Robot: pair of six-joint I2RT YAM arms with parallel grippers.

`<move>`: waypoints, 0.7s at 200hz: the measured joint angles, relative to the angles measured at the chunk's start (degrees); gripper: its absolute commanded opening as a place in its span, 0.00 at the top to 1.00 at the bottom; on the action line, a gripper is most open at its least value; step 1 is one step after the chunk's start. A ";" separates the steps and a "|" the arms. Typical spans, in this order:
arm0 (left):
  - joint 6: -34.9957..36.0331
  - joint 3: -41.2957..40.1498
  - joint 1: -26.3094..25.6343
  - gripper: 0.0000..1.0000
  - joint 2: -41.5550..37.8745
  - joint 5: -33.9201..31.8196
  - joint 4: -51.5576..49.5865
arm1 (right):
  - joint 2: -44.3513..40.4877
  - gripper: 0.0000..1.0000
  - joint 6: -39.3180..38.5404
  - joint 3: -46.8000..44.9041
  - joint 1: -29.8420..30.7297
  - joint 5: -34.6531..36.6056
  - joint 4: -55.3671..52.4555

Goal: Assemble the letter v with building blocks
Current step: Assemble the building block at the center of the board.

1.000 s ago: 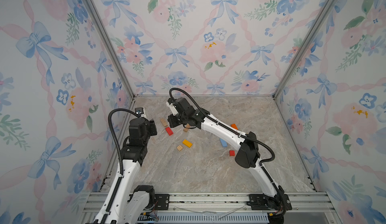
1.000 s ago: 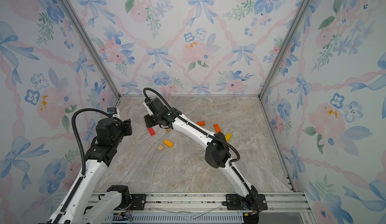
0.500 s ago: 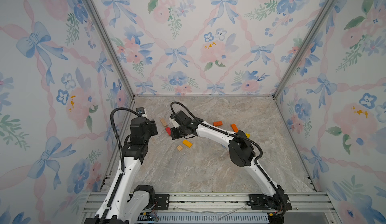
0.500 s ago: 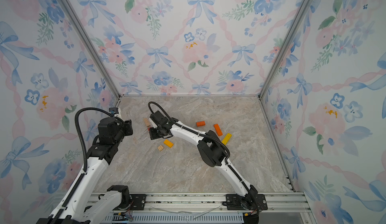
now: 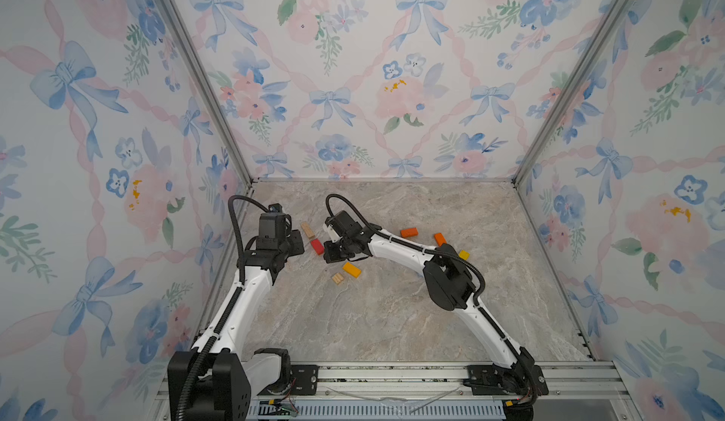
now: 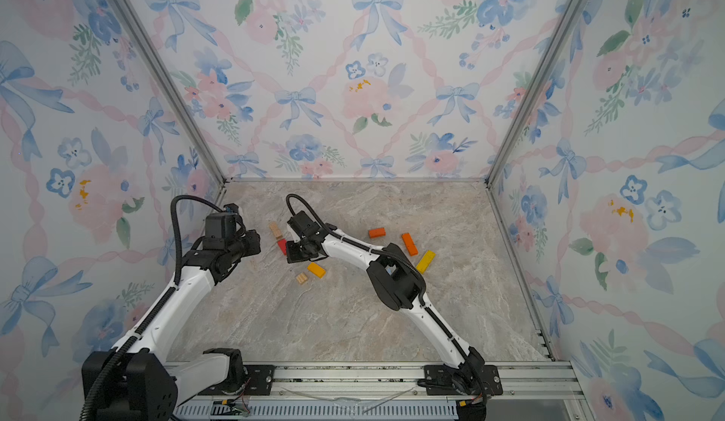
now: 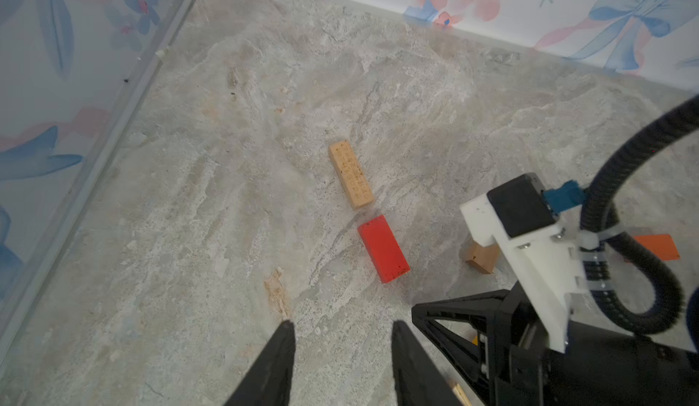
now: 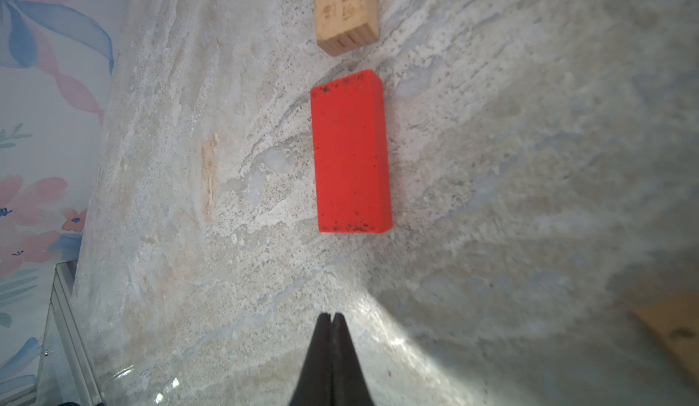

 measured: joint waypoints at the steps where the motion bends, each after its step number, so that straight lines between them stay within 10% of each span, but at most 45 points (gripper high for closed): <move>1: 0.00 0.00 0.00 0.55 0.00 0.00 0.00 | 0.00 1.00 0.00 0.00 0.00 0.00 0.00; 140: -11.21 -0.11 8.94 0.60 9.14 15.32 -1.51 | 3.23 1.00 2.43 1.46 -0.92 -1.33 2.43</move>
